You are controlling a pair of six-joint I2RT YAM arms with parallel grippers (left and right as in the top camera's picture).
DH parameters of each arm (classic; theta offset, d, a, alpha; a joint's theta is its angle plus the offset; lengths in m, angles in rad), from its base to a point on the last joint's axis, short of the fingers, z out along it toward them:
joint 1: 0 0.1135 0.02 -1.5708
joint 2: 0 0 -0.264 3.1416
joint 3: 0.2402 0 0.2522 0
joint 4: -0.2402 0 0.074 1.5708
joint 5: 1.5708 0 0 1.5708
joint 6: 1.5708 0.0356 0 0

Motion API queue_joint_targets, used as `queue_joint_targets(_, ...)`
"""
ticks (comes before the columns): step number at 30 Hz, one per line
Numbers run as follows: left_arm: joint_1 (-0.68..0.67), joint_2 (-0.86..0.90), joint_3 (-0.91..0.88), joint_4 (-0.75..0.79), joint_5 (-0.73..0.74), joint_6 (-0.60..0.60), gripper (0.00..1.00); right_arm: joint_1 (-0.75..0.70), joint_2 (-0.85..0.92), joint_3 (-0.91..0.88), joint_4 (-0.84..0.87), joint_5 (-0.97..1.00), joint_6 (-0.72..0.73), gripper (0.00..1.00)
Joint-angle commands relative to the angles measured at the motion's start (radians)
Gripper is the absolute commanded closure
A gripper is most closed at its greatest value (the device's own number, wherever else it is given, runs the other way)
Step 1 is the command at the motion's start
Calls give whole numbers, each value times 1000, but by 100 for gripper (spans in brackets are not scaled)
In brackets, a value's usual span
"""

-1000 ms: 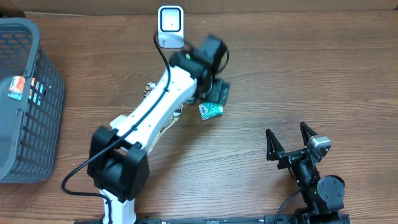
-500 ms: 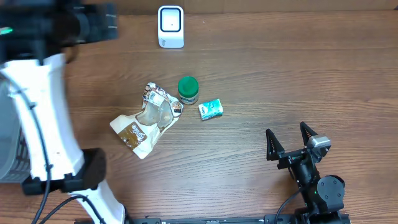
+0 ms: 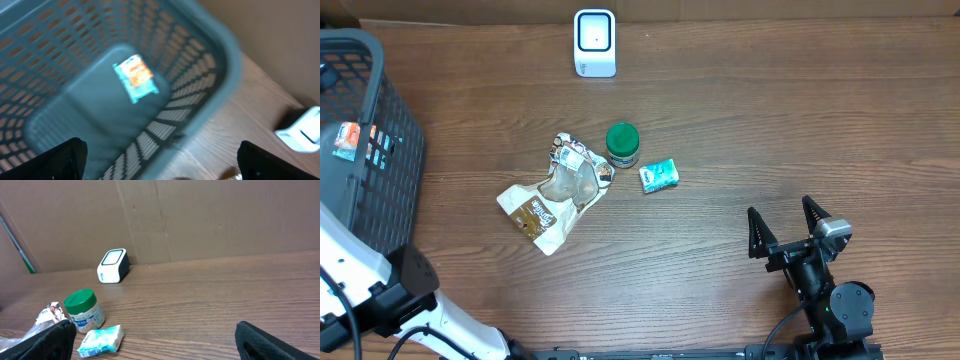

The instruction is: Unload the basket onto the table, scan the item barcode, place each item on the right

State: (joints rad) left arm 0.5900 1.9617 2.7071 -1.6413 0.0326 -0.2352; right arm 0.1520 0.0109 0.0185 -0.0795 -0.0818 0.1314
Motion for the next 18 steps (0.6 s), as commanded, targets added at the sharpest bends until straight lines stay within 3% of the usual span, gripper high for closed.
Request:
queue_joint_targets(1,59,13,-107,37,-21,-17,2,-1,-8,-11,4,-5,2,0)
queue_joint_targets(14,98,13,-534,361,-47,-22,4,-1,-8,-11,4,-5,2,0)
queue_joint_targets(18,97,13,-684,543,-43,81,5,-1,-8,-11,4,-5,2,0)
